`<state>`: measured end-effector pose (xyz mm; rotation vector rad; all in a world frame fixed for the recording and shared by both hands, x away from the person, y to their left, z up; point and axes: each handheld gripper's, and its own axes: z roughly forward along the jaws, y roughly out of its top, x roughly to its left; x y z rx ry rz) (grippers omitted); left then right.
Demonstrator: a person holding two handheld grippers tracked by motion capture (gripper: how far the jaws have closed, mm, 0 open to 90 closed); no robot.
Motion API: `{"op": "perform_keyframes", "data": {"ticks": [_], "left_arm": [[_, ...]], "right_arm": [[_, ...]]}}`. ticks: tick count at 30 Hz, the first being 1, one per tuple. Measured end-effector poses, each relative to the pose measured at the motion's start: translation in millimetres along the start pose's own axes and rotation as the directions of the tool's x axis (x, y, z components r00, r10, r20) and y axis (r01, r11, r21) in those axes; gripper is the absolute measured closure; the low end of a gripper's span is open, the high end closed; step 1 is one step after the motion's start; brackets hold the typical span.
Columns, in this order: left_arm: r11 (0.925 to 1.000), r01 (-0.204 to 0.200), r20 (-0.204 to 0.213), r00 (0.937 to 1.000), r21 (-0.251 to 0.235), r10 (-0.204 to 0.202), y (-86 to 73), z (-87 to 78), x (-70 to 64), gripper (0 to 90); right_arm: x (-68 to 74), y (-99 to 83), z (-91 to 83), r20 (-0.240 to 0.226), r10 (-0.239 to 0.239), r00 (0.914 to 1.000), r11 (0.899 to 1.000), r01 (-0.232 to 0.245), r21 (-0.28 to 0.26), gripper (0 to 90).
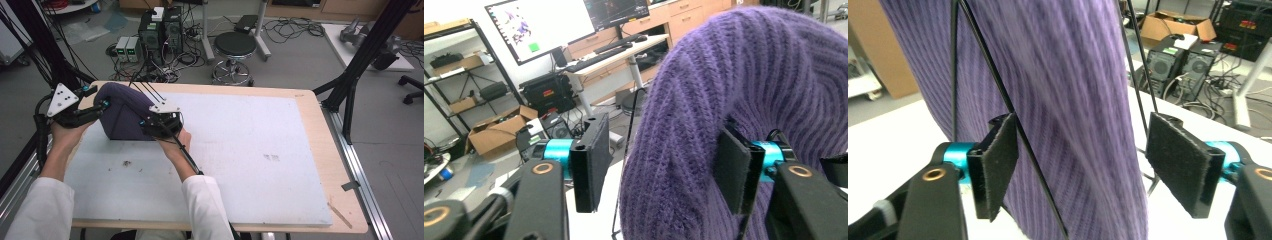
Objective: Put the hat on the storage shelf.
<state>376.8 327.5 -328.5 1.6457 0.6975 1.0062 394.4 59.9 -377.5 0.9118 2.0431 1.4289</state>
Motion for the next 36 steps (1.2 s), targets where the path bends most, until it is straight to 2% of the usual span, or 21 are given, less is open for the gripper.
{"op": "perform_keyframes", "data": {"ticks": [3, 7, 10, 15, 18, 22, 27, 30, 36], "left_arm": [[1.0000, 0.005, -0.001, 1.0000, -0.002, -0.005, 0.3, 0.5, -1.5, 42.2], [0.9996, 0.026, -0.004, 0.9996, -0.010, -0.026, 0.3, -0.5, -1.5, 34.4], [0.9992, 0.036, -0.004, 0.9993, -0.014, -0.036, 0.0, -1.6, -1.7, 30.7], [0.9981, 0.050, 0.000, 0.9988, -0.035, -0.050, -0.6, -4.0, -2.9, 24.8], [0.9975, 0.047, 0.003, 0.9989, -0.052, -0.047, 1.2, -7.5, -3.7, 24.2], [0.9934, 0.050, 0.014, 0.9987, -0.103, -0.048, 6.5, -12.8, -6.1, 24.2], [0.9852, 0.035, -0.002, 0.9993, -0.168, -0.036, 14.3, -20.7, -10.1, 24.6], [0.9833, 0.038, -0.007, 0.9992, -0.178, -0.040, 15.8, -23.7, -10.1, 24.5], [0.9773, 0.065, -0.015, 0.9975, -0.202, -0.069, 12.2, -28.1, -11.9, 24.1]], "right_arm": [[-1.1, 1.1, -1.4, -0.014, 0.026, 0.9996, 1.000, -0.026, -0.018, 23.7], [-3.5, 3.2, -4.4, -0.004, 0.030, 0.9995, 0.998, -0.030, -0.050, 17.0], [-5.3, 6.0, -8.6, 0.012, 0.028, 0.9996, 0.995, -0.026, -0.095, 13.1], [-7.0, 8.0, -11.8, 0.010, 0.033, 0.9994, 0.991, -0.031, -0.128, 11.4], [-6.8, 9.9, -14.9, -0.005, 0.044, 0.9990, 0.987, -0.044, -0.152, 11.2], [-4.8, 13.6, -20.4, -0.021, 0.049, 0.9986, 0.976, -0.053, -0.210, 11.2], [-5.4, 17.2, -27.3, -0.028, 0.060, 0.9978, 0.965, -0.065, -0.253, 11.2], [-7.3, 20.3, -33.4, -0.025, 0.060, 0.9979, 0.954, -0.065, -0.292, 11.2], [-13.8, 24.2, -44.3, -0.001, 0.052, 0.9986, 0.941, -0.050, -0.334, 11.3]]}}
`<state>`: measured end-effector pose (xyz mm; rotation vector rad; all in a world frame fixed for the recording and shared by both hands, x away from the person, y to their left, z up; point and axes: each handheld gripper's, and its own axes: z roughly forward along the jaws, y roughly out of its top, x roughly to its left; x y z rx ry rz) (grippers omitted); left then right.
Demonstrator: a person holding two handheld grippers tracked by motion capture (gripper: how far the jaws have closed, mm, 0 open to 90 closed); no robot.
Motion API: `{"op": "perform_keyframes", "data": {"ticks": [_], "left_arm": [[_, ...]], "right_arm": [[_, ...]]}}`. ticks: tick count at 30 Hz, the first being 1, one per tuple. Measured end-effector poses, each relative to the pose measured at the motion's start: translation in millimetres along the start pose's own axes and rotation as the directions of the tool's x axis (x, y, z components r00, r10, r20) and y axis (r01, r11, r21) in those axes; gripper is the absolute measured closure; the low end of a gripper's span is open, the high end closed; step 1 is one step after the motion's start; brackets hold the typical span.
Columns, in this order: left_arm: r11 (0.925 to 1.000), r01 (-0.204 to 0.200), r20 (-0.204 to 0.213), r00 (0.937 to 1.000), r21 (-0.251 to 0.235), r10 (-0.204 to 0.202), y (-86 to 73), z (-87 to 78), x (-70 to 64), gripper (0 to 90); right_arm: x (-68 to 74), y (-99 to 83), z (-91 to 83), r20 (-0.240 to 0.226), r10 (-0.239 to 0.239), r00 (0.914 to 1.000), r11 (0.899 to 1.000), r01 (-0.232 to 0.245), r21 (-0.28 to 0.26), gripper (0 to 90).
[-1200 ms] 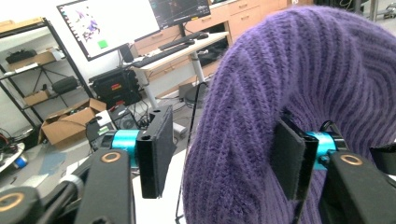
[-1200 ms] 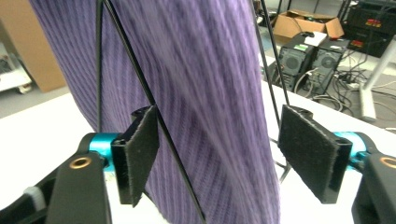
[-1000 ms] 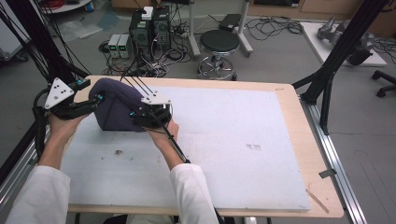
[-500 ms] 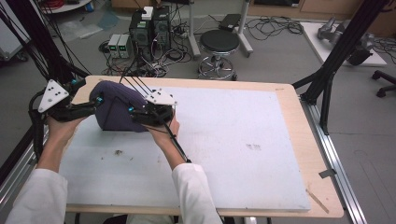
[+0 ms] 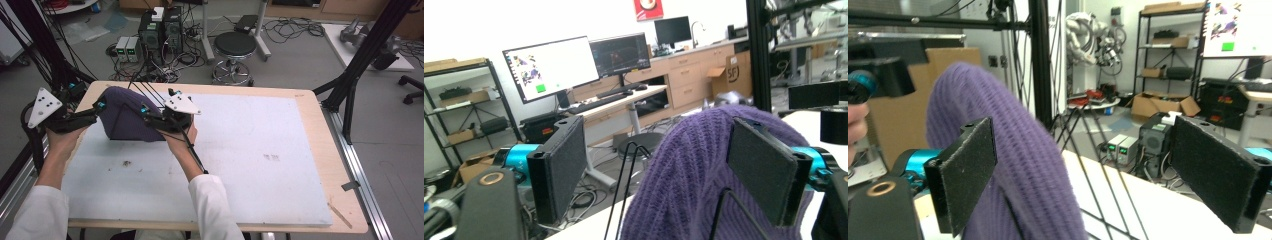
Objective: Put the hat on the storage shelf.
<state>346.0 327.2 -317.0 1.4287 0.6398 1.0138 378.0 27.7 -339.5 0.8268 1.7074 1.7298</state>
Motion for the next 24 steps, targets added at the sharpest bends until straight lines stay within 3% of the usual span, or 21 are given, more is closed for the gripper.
{"op": "perform_keyframes", "data": {"ticks": [11, 16, 24], "left_arm": [[0.9971, 0.060, -0.039, 0.9973, -0.047, -0.062, -11.2, -9.0, -1.8, 23.8], [0.9933, 0.087, -0.060, 0.9940, -0.077, -0.091, -15.1, -15.3, -2.4, 23.6], [0.9902, 0.099, -0.087, 0.9905, -0.099, -0.107, -19.4, -25.8, -3.7, 23.6]], "right_arm": [[-23.3, 8.5, -26.7, 0.091, 0.004, 0.9959, 0.996, 0.005, -0.092, 11.2], [-29.5, 11.9, -41.1, 0.110, -0.041, 0.9931, 0.987, 0.058, -0.151, 11.2], [-45.6, 17.1, -66.4, 0.139, -0.074, 0.9875, 0.982, 0.096, -0.162, 11.3]]}}
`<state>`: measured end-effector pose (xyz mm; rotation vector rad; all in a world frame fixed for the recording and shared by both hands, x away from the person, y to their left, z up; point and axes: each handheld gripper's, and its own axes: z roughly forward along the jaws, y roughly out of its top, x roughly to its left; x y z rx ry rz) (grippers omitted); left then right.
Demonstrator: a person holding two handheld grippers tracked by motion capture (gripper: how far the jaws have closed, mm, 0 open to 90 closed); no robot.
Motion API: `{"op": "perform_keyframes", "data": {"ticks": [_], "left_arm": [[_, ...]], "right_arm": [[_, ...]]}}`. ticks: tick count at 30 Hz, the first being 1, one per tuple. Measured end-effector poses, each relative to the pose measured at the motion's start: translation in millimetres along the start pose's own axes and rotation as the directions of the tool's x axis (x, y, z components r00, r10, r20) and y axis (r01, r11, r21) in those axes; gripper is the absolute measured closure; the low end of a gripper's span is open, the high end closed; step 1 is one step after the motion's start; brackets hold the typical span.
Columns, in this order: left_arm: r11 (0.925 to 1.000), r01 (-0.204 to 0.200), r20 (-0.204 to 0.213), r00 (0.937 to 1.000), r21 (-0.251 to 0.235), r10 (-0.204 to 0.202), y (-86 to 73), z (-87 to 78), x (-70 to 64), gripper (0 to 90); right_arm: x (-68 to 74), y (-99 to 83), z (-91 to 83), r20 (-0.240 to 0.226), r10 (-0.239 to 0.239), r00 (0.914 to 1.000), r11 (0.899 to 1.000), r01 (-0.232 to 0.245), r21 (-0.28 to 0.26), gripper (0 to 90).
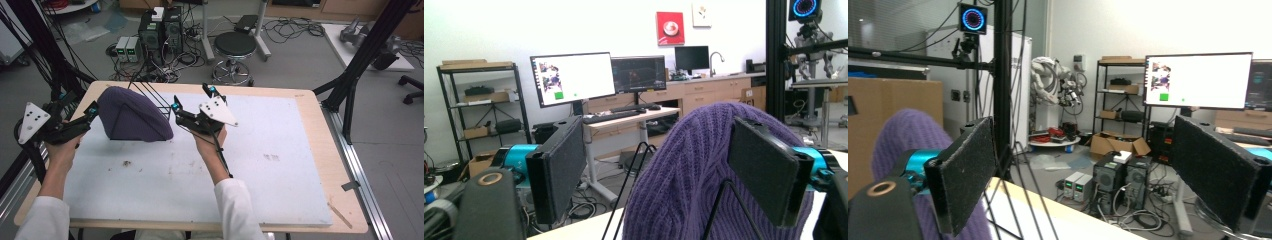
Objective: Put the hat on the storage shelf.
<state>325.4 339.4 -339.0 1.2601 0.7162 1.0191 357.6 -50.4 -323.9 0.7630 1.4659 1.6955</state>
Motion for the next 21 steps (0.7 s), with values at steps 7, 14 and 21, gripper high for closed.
{"op": "perform_keyframes", "data": {"ticks": [7, 14, 21], "left_arm": [[0.9998, 0.020, -0.014, 0.9997, -0.005, -0.020, -2.3, -1.5, -0.9, 23.6], [0.9999, 0.003, -0.028, 0.9996, 0.017, -0.003, -10.2, -8.4, -3.2, 23.1], [0.9991, 0.040, -0.066, 0.9971, 0.013, -0.039, -18.0, -24.3, -0.2, 22.9]], "right_arm": [[-22.5, 2.3, -16.2, 0.037, -0.009, 0.9993, 1.000, 0.009, 0.022, 11.3], [-41.4, 2.8, -38.6, 0.066, -0.027, 0.9975, 0.999, 0.024, 0.045, 11.2], [-63.1, 2.5, -69.1, 0.110, -0.074, 0.9912, 0.994, 0.064, 0.091, 11.3]]}}
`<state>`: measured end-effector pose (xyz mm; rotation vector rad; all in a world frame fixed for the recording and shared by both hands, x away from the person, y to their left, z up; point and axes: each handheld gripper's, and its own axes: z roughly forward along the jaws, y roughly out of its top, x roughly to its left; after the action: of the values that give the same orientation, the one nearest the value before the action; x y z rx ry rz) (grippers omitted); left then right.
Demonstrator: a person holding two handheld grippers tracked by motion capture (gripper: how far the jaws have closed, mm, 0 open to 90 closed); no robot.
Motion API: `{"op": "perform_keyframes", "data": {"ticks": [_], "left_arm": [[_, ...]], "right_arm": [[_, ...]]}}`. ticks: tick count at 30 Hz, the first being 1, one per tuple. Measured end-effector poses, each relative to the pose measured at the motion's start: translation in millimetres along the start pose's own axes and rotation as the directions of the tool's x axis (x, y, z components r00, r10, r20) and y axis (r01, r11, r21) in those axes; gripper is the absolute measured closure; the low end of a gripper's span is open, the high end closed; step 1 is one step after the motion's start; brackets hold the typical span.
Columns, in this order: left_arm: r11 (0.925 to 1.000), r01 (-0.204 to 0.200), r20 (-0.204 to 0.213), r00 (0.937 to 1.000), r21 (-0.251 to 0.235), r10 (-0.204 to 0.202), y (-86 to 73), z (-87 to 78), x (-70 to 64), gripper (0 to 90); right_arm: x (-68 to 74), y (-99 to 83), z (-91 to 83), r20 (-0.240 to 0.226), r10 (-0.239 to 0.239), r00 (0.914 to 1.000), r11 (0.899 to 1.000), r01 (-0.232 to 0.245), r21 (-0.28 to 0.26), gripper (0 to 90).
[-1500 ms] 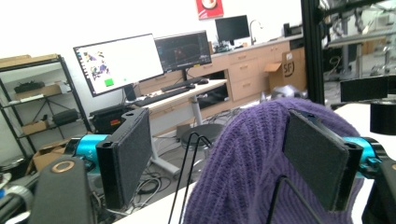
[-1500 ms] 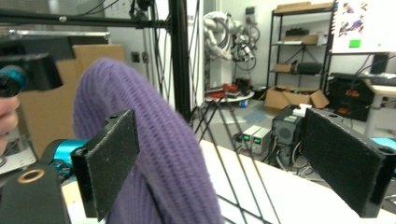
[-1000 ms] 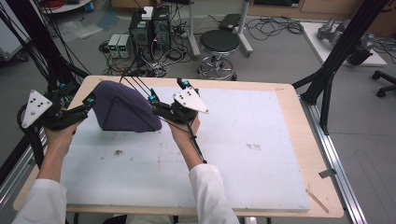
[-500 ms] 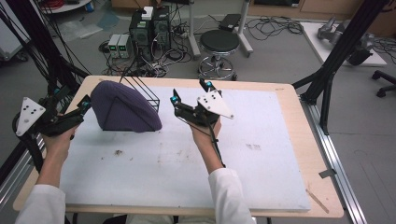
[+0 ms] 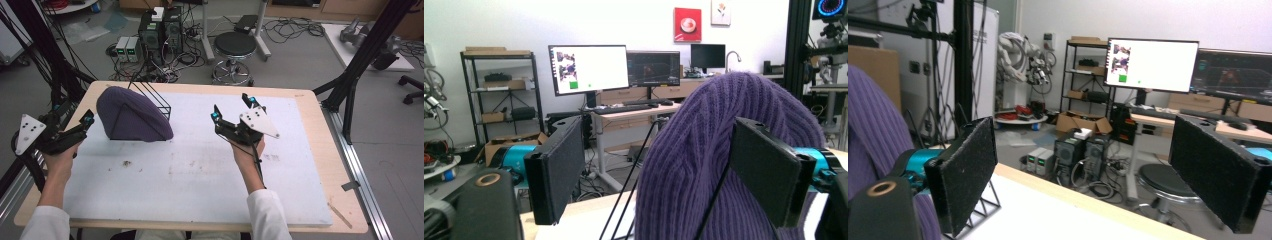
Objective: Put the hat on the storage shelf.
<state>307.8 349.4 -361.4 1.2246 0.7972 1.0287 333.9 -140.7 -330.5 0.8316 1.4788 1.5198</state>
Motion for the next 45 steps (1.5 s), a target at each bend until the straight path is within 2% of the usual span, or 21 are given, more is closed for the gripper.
{"op": "perform_keyframes", "data": {"ticks": [4, 6, 9, 12, 16, 19, 24, 27, 29, 33, 35, 38, 43, 45], "left_arm": [[0.9999, -0.005, -0.001, 1.0000, 0.010, 0.005, -5.3, -7.1, -3.8, 22.9], [0.9999, -0.004, 0.001, 1.0000, 0.015, 0.004, -7.3, -8.9, -5.3, 22.9], [0.9998, -0.007, 0.009, 0.9999, 0.020, 0.007, -9.5, -11.6, -8.7, 22.9], [0.9996, -0.014, 0.017, 0.9998, 0.026, 0.014, -10.7, -13.9, -11.2, 22.8], [0.9995, -0.015, 0.021, 0.9997, 0.029, 0.014, -11.0, -17.4, -13.7, 22.9], [0.9992, -0.011, 0.019, 0.9998, 0.038, 0.011, -13.3, -22.1, -16.0, 22.6], [0.9989, -0.001, 0.015, 0.9999, 0.048, 0.000, -19.5, -29.1, -18.8, 22.6], [0.9987, 0.005, 0.012, 0.9999, 0.050, -0.006, -21.8, -31.1, -20.2, 22.6], [0.9985, 0.005, 0.012, 0.9999, 0.054, -0.006, -23.0, -31.9, -21.2, 22.6], [0.9980, 0.021, 0.017, 0.9996, 0.059, -0.022, -27.6, -34.7, -25.3, 22.6], [0.9978, 0.019, 0.018, 0.9996, 0.063, -0.020, -32.1, -37.5, -28.8, 22.6], [0.9968, 0.032, 0.018, 0.9993, 0.073, -0.034, -39.8, -40.4, -31.7, 22.6], [0.9956, 0.044, 0.020, 0.9988, 0.083, -0.045, -48.5, -40.9, -34.4, 22.6], [0.9957, 0.042, 0.031, 0.9985, 0.082, -0.045, -49.4, -40.1, -35.8, 23.1]], "right_arm": [[-11.1, -6.7, -12.8, 0.017, -0.012, 0.9998, 1.000, 0.011, 0.024, 11.3], [-15.9, -7.9, -16.5, 0.011, -0.004, 0.9999, 0.998, 0.003, 0.067, 11.3], [-21.5, -8.7, -24.6, 0.017, -0.025, 0.9995, 0.998, 0.024, 0.055, 11.3], [-28.2, -11.9, -34.7, 0.028, -0.041, 0.9988, 0.996, 0.038, 0.074, 11.3], [-40.8, -17.1, -50.2, 0.061, -0.036, 0.9975, 0.994, 0.029, 0.109, 11.2], [-47.9, -18.8, -61.5, 0.083, -0.029, 0.9961, 0.995, 0.021, 0.101, 11.3], [-58.5, -26.8, -79.4, 0.115, -0.031, 0.9929, 0.992, 0.017, 0.127, 11.3], [-62.3, -34.8, -89.2, 0.125, -0.009, 0.9922, 0.992, -0.008, 0.128, 11.3], [-63.3, -41.6, -94.5, 0.128, -0.009, 0.9918, 0.989, -0.010, 0.148, 11.3], [-63.7, -54.8, -104.7, 0.138, 0.020, 0.9902, 0.986, -0.042, 0.161, 11.3], [-62.0, -61.5, -109.5, 0.140, 0.021, 0.9899, 0.987, -0.043, 0.155, 11.3], [-60.8, -69.1, -113.4, 0.147, 0.028, 0.9888, 0.983, -0.054, 0.174, 11.3], [-61.0, -80.2, -118.6, 0.179, 0.055, 0.9823, 0.981, -0.087, 0.176, 11.3], [-61.8, -82.8, -118.8, 0.185, 0.065, 0.9806, 0.974, -0.102, 0.201, 11.2]]}}
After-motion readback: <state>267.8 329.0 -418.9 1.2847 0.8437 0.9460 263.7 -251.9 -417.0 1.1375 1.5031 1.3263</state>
